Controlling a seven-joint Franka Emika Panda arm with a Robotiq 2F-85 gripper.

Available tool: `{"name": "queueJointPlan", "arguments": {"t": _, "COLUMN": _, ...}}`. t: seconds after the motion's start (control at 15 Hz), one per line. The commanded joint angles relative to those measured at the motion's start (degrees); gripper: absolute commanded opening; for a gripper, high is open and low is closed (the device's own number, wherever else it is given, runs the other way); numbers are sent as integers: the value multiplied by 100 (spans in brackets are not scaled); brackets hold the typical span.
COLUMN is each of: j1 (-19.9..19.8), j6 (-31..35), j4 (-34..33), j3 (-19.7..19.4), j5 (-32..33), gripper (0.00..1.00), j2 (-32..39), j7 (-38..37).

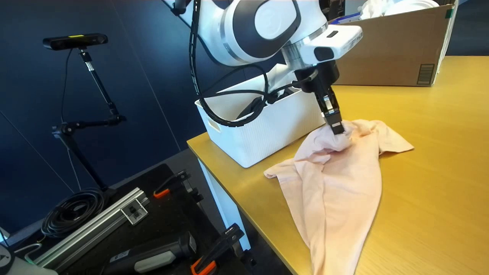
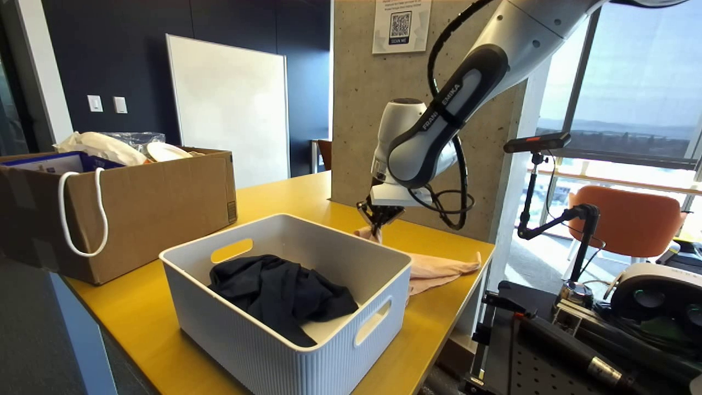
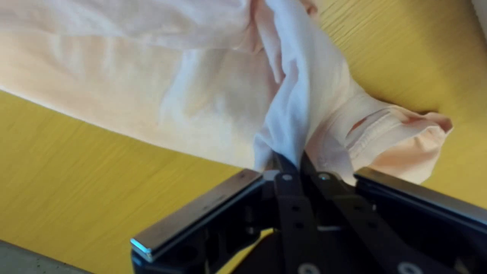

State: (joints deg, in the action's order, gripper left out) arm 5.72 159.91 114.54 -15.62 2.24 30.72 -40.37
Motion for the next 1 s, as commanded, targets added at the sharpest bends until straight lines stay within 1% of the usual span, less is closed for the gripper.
{"name": "queueJointPlan", "arguments": {"t": 0.0, "j1": -210, "j6": 119, "j4": 179, "j3": -261, "j5": -27, "gripper": 1, "j2": -322, "j7": 144}}
{"name": "queueJointPlan", "arguments": {"t": 0.2, "j1": -383, "j6": 76, "j4": 16, "j3": -506, "j5": 9, "gripper": 1, "j2": -283, "j7": 126}}
{"name": "queueJointPlan", "arguments": {"t": 0.33, "j1": -410, "j6": 96, "j4": -97, "j3": -727, "j5": 93, "gripper": 1, "j2": -178, "j7": 33}}
{"name": "queueJointPlan", "arguments": {"t": 0.47, "j1": -319, "j6": 163, "j4": -181, "j3": -1077, "j5": 293, "gripper": 1, "j2": -80, "j7": -167}}
{"name": "queueJointPlan", "arguments": {"t": 0.53, "j1": -200, "j6": 203, "j4": -207, "j3": -1340, "j5": 480, "gripper": 1, "j2": -41, "j7": -326}}
{"name": "queueJointPlan", "arguments": {"t": 0.6, "j1": -143, "j6": 203, "j4": -217, "j3": -1508, "j5": 628, "gripper": 1, "j2": -38, "j7": -409}}
{"name": "queueJointPlan", "arguments": {"t": 0.67, "j1": -26, "j6": 183, "j4": -204, "j3": -1784, "j5": 867, "gripper": 1, "j2": -56, "j7": -536}}
{"name": "queueJointPlan", "arguments": {"t": 0.87, "j1": 189, "j6": -5, "j4": -330, "j3": -2371, "j5": 1386, "gripper": 1, "j2": 177, "j7": -787}}
{"name": "queueJointPlan", "arguments": {"t": 0.93, "j1": 258, "j6": -27, "j4": -349, "j3": -2511, "j5": 1465, "gripper": 29, "j2": 283, "j7": -892}}
